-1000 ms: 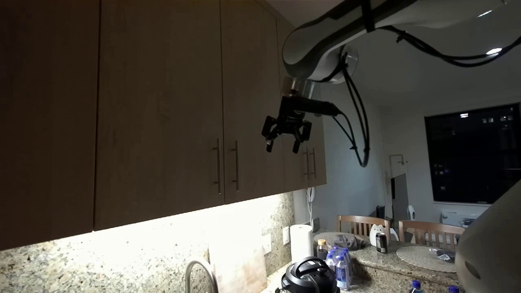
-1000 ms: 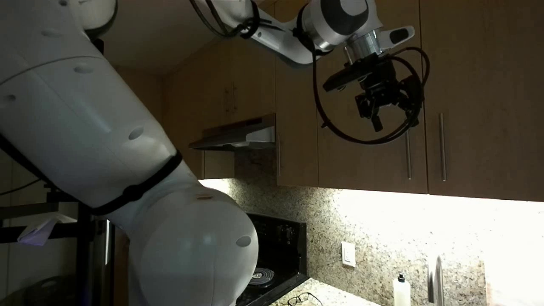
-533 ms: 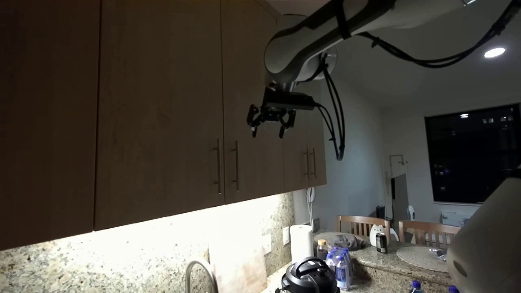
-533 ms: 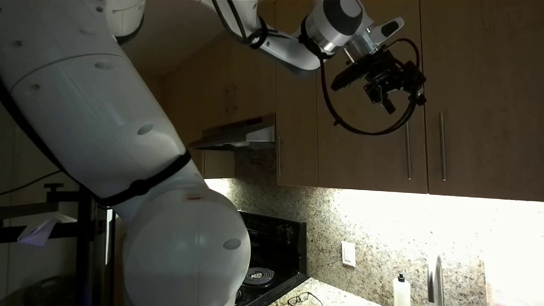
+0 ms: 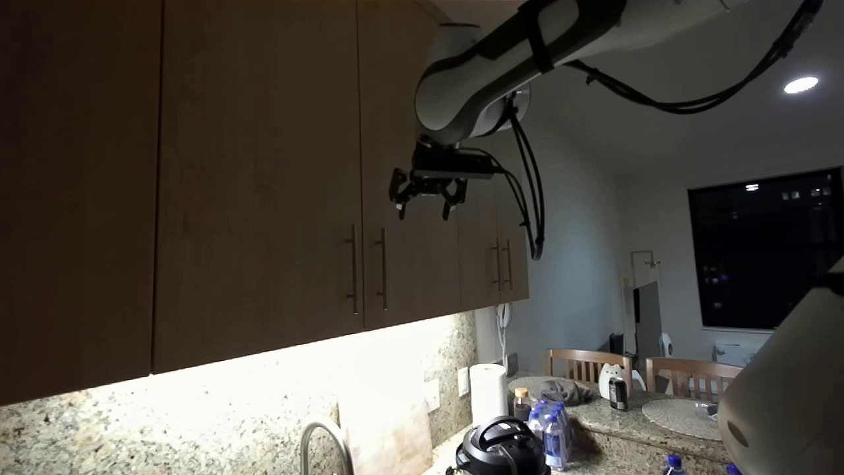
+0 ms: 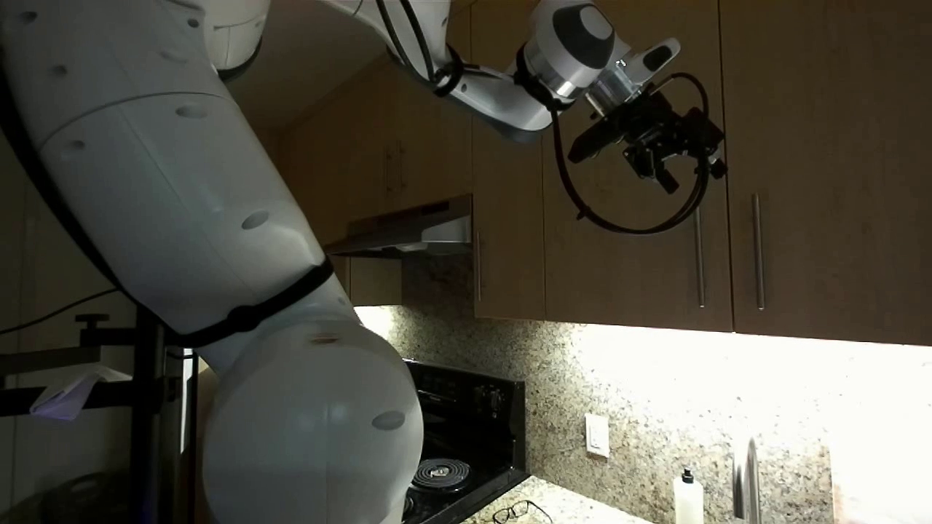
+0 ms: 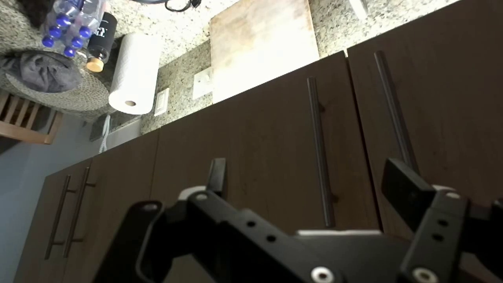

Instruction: Open the third cabinet door from the right

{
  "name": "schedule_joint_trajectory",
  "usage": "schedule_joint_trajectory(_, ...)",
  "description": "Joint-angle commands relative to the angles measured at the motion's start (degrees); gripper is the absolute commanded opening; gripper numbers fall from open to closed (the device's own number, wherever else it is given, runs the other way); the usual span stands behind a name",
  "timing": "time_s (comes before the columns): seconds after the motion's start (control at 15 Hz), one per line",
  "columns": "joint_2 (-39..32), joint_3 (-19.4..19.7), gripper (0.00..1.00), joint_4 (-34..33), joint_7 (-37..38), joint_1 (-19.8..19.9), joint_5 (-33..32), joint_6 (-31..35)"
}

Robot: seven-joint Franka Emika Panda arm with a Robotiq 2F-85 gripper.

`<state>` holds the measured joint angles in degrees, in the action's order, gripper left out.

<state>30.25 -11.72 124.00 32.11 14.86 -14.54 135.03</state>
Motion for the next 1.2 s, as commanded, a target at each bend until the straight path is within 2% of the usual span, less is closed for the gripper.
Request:
schedule_joint_trajectory(0.0, -0.16, 0.74, 1.0, -0.19, 0.42, -0.96, -0.66, -0.24)
schedule_joint_trajectory(0.13, -0.16, 0.74, 1.0, -0.2, 0.42, -0.96, -0.66, -0.24)
schedule_joint_trajectory(0.33, -1.76, -1.99, 1.0, -1.86, 4.49, 1.16, -3.99, 0.32)
schedule_joint_trajectory(0.73, -6.56, -7.25, 1.0, -7.4, 17.41, 3.75, -17.28, -0.65)
schedule_joint_trajectory(1.13, -15.02, -5.62, 1.0, -14.02, 22.91, 0.23, -24.18, -5.73)
